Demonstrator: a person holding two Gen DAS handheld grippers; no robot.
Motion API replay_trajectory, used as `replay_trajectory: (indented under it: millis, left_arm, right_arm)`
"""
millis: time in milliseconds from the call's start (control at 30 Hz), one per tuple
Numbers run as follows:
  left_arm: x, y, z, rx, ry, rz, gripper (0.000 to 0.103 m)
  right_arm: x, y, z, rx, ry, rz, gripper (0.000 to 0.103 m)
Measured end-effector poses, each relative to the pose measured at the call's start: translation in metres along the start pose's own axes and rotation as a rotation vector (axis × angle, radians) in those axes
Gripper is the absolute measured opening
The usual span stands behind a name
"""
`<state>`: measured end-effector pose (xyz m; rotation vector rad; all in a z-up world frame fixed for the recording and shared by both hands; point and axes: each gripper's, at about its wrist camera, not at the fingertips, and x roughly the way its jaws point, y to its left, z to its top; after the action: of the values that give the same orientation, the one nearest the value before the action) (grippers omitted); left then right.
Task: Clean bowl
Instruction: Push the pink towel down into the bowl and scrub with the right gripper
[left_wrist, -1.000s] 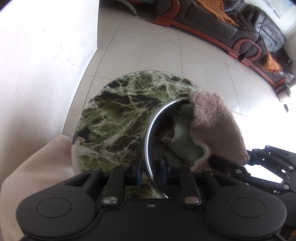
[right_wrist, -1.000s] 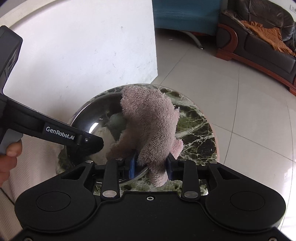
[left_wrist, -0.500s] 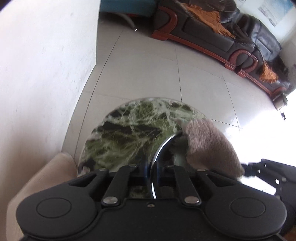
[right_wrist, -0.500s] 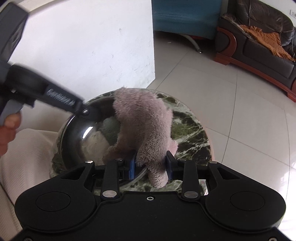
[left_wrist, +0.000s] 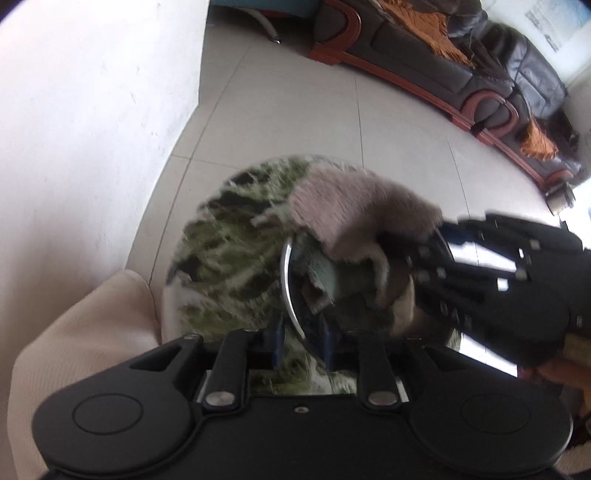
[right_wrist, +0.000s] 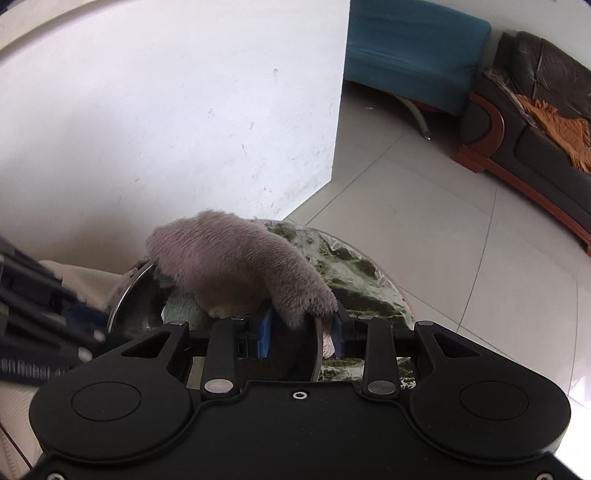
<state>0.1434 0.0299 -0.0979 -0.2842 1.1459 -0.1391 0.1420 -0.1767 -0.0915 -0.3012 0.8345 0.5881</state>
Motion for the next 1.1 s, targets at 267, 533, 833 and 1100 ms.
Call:
replay_trajectory:
  millis: [267,533,833,1100]
  left_arm:
    - [0.018,0.011,0.003,-0.067,0.069,-0.038,0.013]
    - [0.015,0.011,0.001,-0.083,0.074,-0.034,0.013]
    - [0.016,0.009,0.005,-0.069,0.082,-0.025,0.013]
    - [0.016,0.008,0.005,-0.090,0.085,-0.026,0.013]
  right_arm:
    - [-0.005,-0.003,0.004,-0.057,-0.009,0.017,0.031]
    - [0.006,0.012,0.025,-0.185,-0.028,0.020,0.031]
    - [-0.003,0.025,0.028,-0.346,-0.072,0.018,0.046]
    - [0.021,0.030,0.043,-0.432,-0.027,0.083,0.039]
